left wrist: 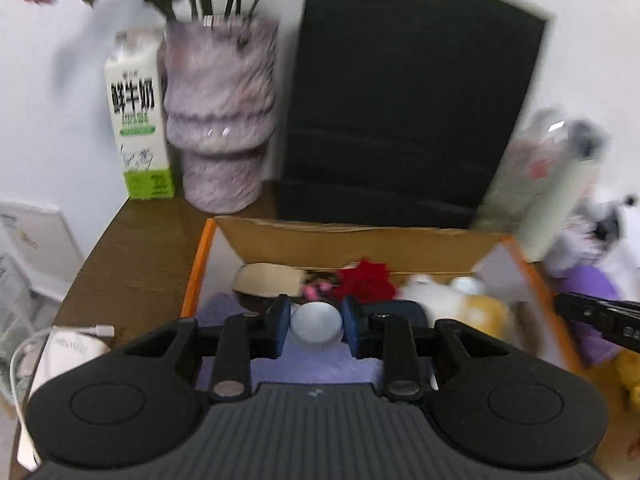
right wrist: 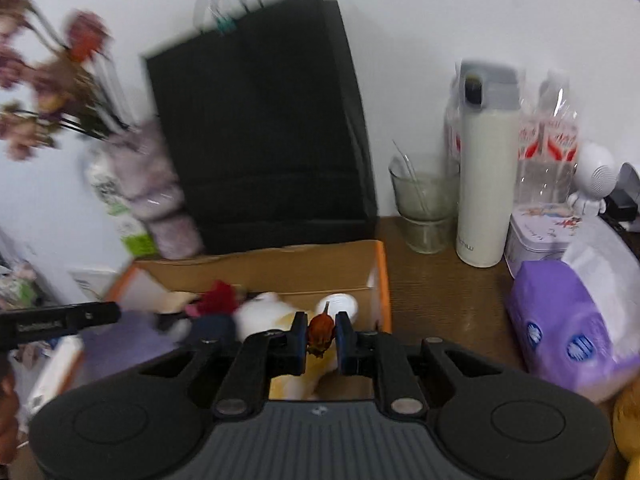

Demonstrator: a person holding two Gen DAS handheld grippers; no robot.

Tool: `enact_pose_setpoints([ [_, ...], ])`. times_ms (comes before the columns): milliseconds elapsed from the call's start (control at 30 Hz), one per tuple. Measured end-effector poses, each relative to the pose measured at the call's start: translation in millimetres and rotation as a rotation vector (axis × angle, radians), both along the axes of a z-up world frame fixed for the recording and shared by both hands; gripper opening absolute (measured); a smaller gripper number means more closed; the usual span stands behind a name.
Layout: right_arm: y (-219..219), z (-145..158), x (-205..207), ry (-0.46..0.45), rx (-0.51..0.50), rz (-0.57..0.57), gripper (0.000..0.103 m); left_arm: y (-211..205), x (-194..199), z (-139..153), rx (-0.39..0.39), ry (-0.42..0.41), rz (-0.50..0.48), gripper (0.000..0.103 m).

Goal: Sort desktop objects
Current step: 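Carry the orange item and white cap into the box and release both, then move both open grippers back toward the white plug cube on the table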

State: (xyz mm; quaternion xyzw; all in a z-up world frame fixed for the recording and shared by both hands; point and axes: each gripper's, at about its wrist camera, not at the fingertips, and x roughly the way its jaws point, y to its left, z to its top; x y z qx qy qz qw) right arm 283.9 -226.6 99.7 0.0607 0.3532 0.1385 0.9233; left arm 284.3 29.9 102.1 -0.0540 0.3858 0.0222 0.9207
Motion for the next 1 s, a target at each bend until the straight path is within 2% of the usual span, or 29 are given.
enact_pose_setpoints([
  [33, 3.5, -6.5, 12.5, 0.013, -0.008, 0.002, 0.016, 0.9, 9.2, -5.5, 0.012, 0.019, 0.011, 0.038],
  [100, 9.2, -17.8, 31.4, 0.019, -0.022, -0.012, 0.019, 0.1, 22.6, -11.3, 0.043, 0.031, 0.001, 0.064],
  [133, 11.7, -21.2, 36.7, 0.017, -0.030, -0.014, 0.021, -0.4, 24.3, -13.9, 0.057, 0.023, 0.001, 0.072],
  [167, 13.6, -24.0, 40.5, 0.011, -0.032, -0.018, 0.029, -0.6, 24.6, -15.1, 0.058, 0.013, 0.003, 0.082],
  [200, 12.2, -24.7, 42.8, 0.009, -0.034, -0.022, 0.037, -0.2, 22.1, -16.1, 0.045, 0.002, -0.001, 0.084],
  [333, 5.5, -19.0, 32.0, -0.037, -0.009, -0.039, 0.040, -0.4, 10.1, -8.3, 0.019, -0.020, 0.009, 0.086],
  [400, 2.4, -13.0, 18.5, -0.062, 0.002, -0.040, 0.049, -5.1, -4.7, 2.1, 0.024, -0.051, 0.007, 0.095],
  [467, 1.7, -8.4, -0.4, -0.087, 0.003, -0.032, 0.055, -11.9, -25.7, 14.1, 0.026, -0.086, -0.007, 0.099],
  [533, 4.6, -6.8, -22.3, -0.099, -0.002, -0.019, 0.056, -17.0, -55.2, 21.9, 0.015, -0.112, -0.024, 0.102],
  [600, 6.4, -10.0, -48.9, -0.114, -0.009, -0.007, 0.062, -17.8, -97.4, 19.6, -0.028, -0.157, -0.002, 0.103],
  [733, 11.5, -31.8, -111.6, -0.131, -0.035, 0.015, 0.066, -16.8, -181.0, -6.5, -0.088, -0.190, 0.012, 0.103],
  [867, 16.5, -55.7, -164.6, -0.077, -0.076, 0.008, 0.067, -19.7, -238.4, -42.4, -0.014, -0.190, 0.029, 0.103],
  [967, 17.6, -71.8, -208.9, -0.079, -0.067, 0.042, 0.081, -16.6, -268.4, -68.6, -0.012, -0.149, 0.017, 0.103],
  [1000, 18.0, -77.0, -220.7, -0.067, -0.067, 0.052, 0.081, -15.6, -275.5, -74.5, -0.018, -0.141, 0.008, 0.103],
])
